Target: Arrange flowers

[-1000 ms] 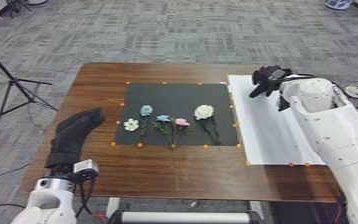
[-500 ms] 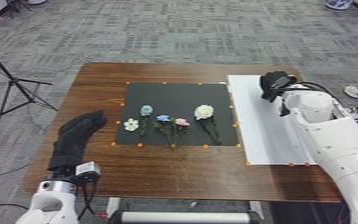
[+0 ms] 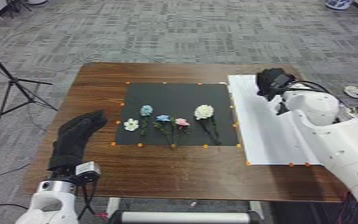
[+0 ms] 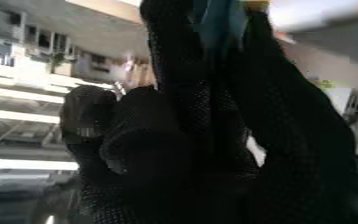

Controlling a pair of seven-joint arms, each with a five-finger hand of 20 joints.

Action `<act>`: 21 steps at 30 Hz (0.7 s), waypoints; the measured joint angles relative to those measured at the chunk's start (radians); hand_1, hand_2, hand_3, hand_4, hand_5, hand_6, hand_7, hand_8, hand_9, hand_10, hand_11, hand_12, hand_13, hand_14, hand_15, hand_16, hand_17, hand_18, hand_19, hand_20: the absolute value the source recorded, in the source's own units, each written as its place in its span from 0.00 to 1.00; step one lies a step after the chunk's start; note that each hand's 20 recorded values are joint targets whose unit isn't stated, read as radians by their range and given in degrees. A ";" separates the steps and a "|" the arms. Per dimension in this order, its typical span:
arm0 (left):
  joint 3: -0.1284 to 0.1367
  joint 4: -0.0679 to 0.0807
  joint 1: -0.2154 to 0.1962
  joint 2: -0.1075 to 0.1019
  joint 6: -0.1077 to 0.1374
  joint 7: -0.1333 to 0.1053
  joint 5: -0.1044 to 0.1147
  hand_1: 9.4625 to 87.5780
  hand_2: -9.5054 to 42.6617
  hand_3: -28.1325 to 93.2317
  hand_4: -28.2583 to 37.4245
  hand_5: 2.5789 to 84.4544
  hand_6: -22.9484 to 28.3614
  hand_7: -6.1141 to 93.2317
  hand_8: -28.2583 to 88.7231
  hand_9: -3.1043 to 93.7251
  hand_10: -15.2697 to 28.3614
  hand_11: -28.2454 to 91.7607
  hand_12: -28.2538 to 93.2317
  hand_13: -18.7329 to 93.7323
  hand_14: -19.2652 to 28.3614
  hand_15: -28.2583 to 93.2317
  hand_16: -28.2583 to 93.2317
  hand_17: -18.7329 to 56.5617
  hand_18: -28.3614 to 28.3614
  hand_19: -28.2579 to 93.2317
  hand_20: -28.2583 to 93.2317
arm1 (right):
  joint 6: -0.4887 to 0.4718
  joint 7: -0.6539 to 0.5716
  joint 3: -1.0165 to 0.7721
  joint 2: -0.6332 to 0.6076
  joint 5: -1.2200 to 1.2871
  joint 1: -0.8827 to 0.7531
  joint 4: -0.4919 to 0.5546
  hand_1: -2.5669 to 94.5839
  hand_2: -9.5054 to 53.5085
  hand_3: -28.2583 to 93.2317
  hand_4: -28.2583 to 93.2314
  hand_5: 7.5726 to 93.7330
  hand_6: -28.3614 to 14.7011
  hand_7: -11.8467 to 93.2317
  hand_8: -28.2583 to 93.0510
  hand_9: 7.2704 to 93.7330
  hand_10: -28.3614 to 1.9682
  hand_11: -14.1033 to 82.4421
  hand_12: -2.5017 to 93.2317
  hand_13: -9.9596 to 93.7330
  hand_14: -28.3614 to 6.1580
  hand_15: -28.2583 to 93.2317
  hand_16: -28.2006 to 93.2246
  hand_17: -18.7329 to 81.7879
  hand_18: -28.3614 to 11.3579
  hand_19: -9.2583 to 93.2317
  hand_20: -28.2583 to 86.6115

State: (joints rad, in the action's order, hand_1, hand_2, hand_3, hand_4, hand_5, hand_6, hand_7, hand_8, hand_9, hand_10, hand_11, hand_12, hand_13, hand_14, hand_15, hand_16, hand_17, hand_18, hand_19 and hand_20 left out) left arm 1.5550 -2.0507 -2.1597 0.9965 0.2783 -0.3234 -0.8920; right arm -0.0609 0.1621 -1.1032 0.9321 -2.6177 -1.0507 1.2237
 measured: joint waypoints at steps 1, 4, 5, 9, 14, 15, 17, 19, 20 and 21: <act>0.001 0.000 0.000 0.000 0.000 0.000 0.000 0.24 0.09 0.81 0.19 0.59 0.47 0.26 0.18 0.56 0.64 0.41 0.35 0.53 0.74 0.38 0.24 0.32 0.70 0.29 0.38 | 0.000 -0.017 0.000 -0.014 0.025 -0.011 0.041 0.63 0.02 0.75 0.01 0.81 0.69 0.40 0.23 0.96 0.66 0.33 0.33 0.92 0.68 0.83 0.53 0.61 0.12 0.92 0.75; 0.003 0.000 0.000 -0.001 0.000 0.000 0.000 0.23 0.09 0.82 0.19 0.59 0.47 0.26 0.18 0.56 0.64 0.41 0.35 0.53 0.74 0.38 0.24 0.32 0.70 0.29 0.38 | 0.003 -0.074 -0.005 -0.055 0.076 -0.048 0.166 0.63 0.02 0.75 0.01 0.81 0.69 0.40 0.23 0.96 0.66 0.33 0.32 0.92 0.68 0.83 0.53 0.61 0.12 0.92 0.75; 0.005 0.000 0.000 -0.001 0.000 0.000 0.000 0.23 0.09 0.82 0.19 0.59 0.47 0.26 0.18 0.56 0.64 0.41 0.35 0.53 0.74 0.38 0.24 0.32 0.70 0.29 0.38 | 0.005 -0.087 -0.007 -0.066 0.086 -0.060 0.204 0.63 0.02 0.75 0.01 0.81 0.70 0.40 0.23 0.96 0.65 0.32 0.32 0.92 0.68 0.83 0.53 0.61 0.12 0.92 0.75; 0.009 -0.001 -0.001 -0.002 0.000 0.001 0.000 0.24 0.09 0.81 0.19 0.59 0.47 0.26 0.18 0.55 0.64 0.41 0.35 0.53 0.74 0.38 0.24 0.32 0.70 0.29 0.38 | 0.016 -0.103 -0.006 -0.097 0.110 -0.097 0.313 0.63 0.01 0.75 0.01 0.82 0.70 0.40 0.23 0.96 0.65 0.32 0.32 0.92 0.68 0.83 0.53 0.61 0.12 0.92 0.75; 0.010 -0.001 0.001 -0.005 -0.001 0.001 0.000 0.24 0.09 0.81 0.19 0.59 0.47 0.27 0.18 0.56 0.64 0.41 0.35 0.53 0.74 0.38 0.24 0.32 0.70 0.29 0.38 | 0.013 -0.099 0.033 -0.117 0.131 -0.131 0.395 0.63 0.01 0.75 0.01 0.82 0.70 0.39 0.23 0.96 0.65 0.32 0.32 0.92 0.68 0.82 0.53 0.61 0.12 0.92 0.75; 0.010 -0.001 0.001 -0.006 -0.001 0.001 0.000 0.24 0.09 0.81 0.19 0.59 0.47 0.27 0.18 0.56 0.64 0.41 0.35 0.53 0.74 0.38 0.24 0.32 0.70 0.29 0.38 | 0.011 -0.096 0.046 -0.119 0.133 -0.136 0.407 0.63 0.01 0.75 0.01 0.82 0.70 0.39 0.23 0.96 0.66 0.32 0.32 0.92 0.68 0.82 0.53 0.61 0.12 0.92 0.75; 0.009 -0.001 0.003 -0.007 -0.001 0.002 0.000 0.24 0.09 0.81 0.20 0.59 0.47 0.27 0.18 0.56 0.64 0.41 0.35 0.53 0.74 0.38 0.24 0.32 0.70 0.29 0.38 | 0.008 -0.089 0.073 -0.120 0.136 -0.144 0.421 0.63 0.01 0.75 0.01 0.82 0.70 0.39 0.23 0.96 0.66 0.31 0.32 0.92 0.68 0.82 0.53 0.61 0.12 0.93 0.75; 0.008 -0.001 0.005 -0.008 -0.001 0.002 0.000 0.24 0.09 0.81 0.20 0.59 0.47 0.27 0.18 0.56 0.64 0.41 0.35 0.53 0.74 0.38 0.24 0.32 0.70 0.29 0.38 | 0.006 -0.081 0.095 -0.120 0.137 -0.150 0.428 0.63 0.01 0.75 0.01 0.82 0.71 0.39 0.23 0.96 0.66 0.31 0.32 0.92 0.68 0.82 0.53 0.61 0.12 0.93 0.75; 0.008 0.000 0.006 -0.009 -0.001 0.002 0.000 0.24 0.09 0.81 0.19 0.59 0.47 0.27 0.18 0.56 0.64 0.41 0.35 0.53 0.74 0.38 0.24 0.32 0.70 0.29 0.38 | 0.005 -0.076 0.103 -0.119 0.138 -0.154 0.431 0.63 0.01 0.75 0.01 0.82 0.71 0.39 0.23 0.96 0.66 0.31 0.32 0.92 0.68 0.82 0.53 0.61 0.12 0.93 0.75; 0.008 0.000 0.007 -0.009 -0.001 0.002 0.000 0.24 0.09 0.81 0.19 0.59 0.47 0.27 0.18 0.56 0.64 0.41 0.35 0.53 0.74 0.38 0.24 0.32 0.70 0.29 0.38 | 0.002 -0.072 0.107 -0.118 0.138 -0.159 0.434 0.63 0.01 0.75 0.01 0.82 0.71 0.39 0.23 0.96 0.66 0.31 0.32 0.92 0.68 0.82 0.53 0.61 0.12 0.93 0.75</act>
State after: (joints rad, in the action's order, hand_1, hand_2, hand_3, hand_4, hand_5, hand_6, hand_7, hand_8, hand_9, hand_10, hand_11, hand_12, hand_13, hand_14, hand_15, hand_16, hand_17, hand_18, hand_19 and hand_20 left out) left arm 1.5627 -2.0511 -2.1523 0.9875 0.2769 -0.3215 -0.8922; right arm -0.0588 0.0904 -0.9964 0.8143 -2.4797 -1.2097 1.6573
